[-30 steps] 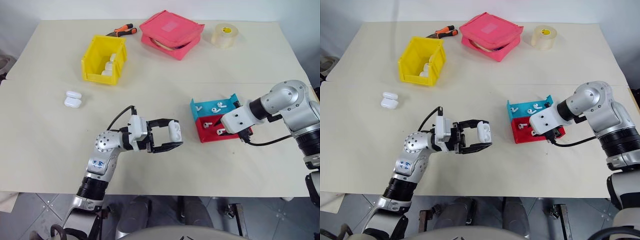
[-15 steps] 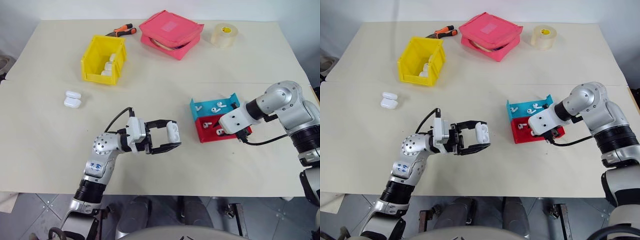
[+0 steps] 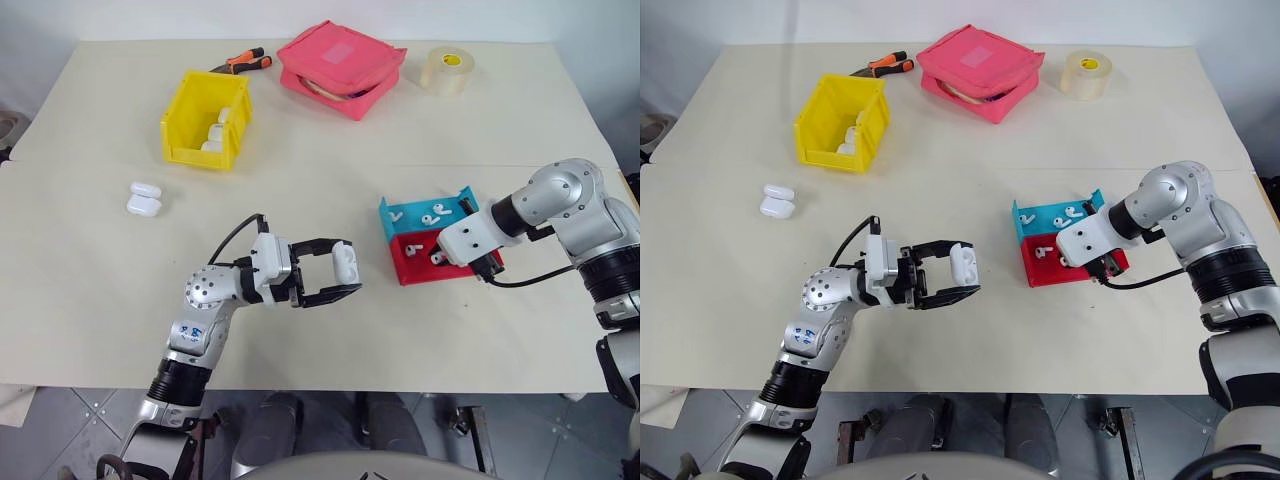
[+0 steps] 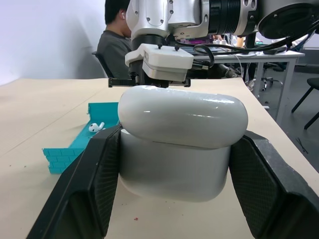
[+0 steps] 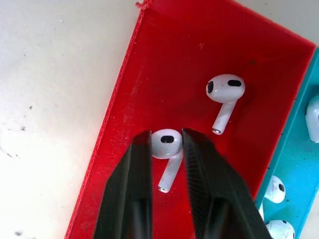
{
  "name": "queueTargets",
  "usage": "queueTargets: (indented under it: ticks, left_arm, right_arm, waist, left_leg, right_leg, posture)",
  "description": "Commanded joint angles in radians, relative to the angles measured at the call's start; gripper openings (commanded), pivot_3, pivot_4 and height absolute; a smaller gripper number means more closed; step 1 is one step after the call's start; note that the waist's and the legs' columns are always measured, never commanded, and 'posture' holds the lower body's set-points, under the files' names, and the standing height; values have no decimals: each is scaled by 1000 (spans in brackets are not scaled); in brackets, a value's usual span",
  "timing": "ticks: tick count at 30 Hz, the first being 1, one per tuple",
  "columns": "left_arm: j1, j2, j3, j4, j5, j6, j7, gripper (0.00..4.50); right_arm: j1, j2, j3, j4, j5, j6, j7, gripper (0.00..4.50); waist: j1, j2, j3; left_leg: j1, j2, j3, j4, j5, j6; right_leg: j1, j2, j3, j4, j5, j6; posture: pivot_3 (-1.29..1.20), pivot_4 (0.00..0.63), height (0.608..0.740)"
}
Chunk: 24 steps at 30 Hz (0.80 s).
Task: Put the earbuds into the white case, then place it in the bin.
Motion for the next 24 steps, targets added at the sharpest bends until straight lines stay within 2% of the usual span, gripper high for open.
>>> queueTargets:
  ticks: [1, 7, 13, 17, 20, 24]
  left_arm:
    - [-10, 0, 7, -27, -10, -14, 6, 2842]
    - [-17, -2, 6, -17, -10, -15, 5, 2842]
    - [-34, -6, -1, 13, -14, -17, -17, 2842]
    - [-61, -12, -10, 60, -23, -20, -62, 2842]
    - [-94, -19, -14, 104, -38, -11, -108, 2842]
    - [-144, -32, -21, 179, -51, -28, -185, 2842]
  right_arm:
    - [-3, 6, -13, -9, 16, -2, 23, 493]
    - [6, 8, -45, -52, 58, 71, 15, 493]
    - [72, -7, -153, -238, 179, 332, -38, 493]
    - [223, -30, -325, -489, 323, 606, -147, 493]
    - [343, 4, -485, -692, 460, 817, -286, 493]
    - [457, 91, -606, -921, 629, 980, -445, 493]
  waist:
    - [0, 0, 0]
    - [0, 0, 0]
    - [4, 0, 0]
    - [11, 0, 0]
    - [10, 0, 0]
    - [6, 0, 0]
  left_leg:
    - [0, 0, 0, 0, 0, 0]
    - [0, 0, 0, 0, 0, 0]
    - [0, 0, 0, 0, 0, 0]
    - [-1, -1, -3, 1, 0, 0]
    - [-2, -1, -3, 1, 0, 0]
    - [-2, 0, -3, 1, 0, 0]
  right_leg:
    - [0, 0, 0, 0, 0, 0]
    - [0, 0, 0, 0, 0, 0]
    - [0, 0, 0, 0, 0, 0]
    - [1, -1, -1, 0, 0, 0]
    - [1, -1, -1, 1, 0, 0]
    - [1, -1, -2, 1, 0, 0]
  posture:
    - [0, 150, 740]
    - [0, 150, 740]
    - [0, 150, 740]
    - [0, 150, 740]
    - [0, 150, 740]
    - [0, 150, 740]
